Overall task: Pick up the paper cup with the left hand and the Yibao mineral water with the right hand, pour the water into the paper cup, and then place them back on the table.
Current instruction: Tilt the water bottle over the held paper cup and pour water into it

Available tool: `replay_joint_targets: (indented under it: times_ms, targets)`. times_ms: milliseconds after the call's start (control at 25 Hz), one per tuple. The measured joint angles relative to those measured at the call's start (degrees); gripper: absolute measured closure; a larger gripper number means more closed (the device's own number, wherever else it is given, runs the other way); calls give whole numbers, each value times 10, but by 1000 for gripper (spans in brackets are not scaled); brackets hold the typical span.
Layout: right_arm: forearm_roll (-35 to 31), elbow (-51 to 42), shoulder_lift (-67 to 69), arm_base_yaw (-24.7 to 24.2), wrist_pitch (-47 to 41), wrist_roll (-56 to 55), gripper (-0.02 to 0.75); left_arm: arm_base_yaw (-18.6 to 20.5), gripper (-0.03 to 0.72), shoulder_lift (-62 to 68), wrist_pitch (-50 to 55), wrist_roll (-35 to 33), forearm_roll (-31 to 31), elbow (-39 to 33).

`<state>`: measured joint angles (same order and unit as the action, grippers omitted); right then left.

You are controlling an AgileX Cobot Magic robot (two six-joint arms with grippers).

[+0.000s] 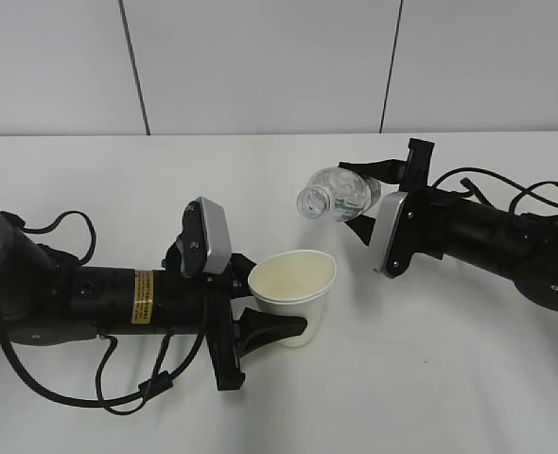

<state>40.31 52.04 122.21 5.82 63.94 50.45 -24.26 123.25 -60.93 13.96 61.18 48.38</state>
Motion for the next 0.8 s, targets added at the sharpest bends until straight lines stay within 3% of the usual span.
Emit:
replay_joint_targets:
  times_ms: [800]
  targets:
    - [2,0,0,0,0,118,311,0,307,8,1,-1,-7,0]
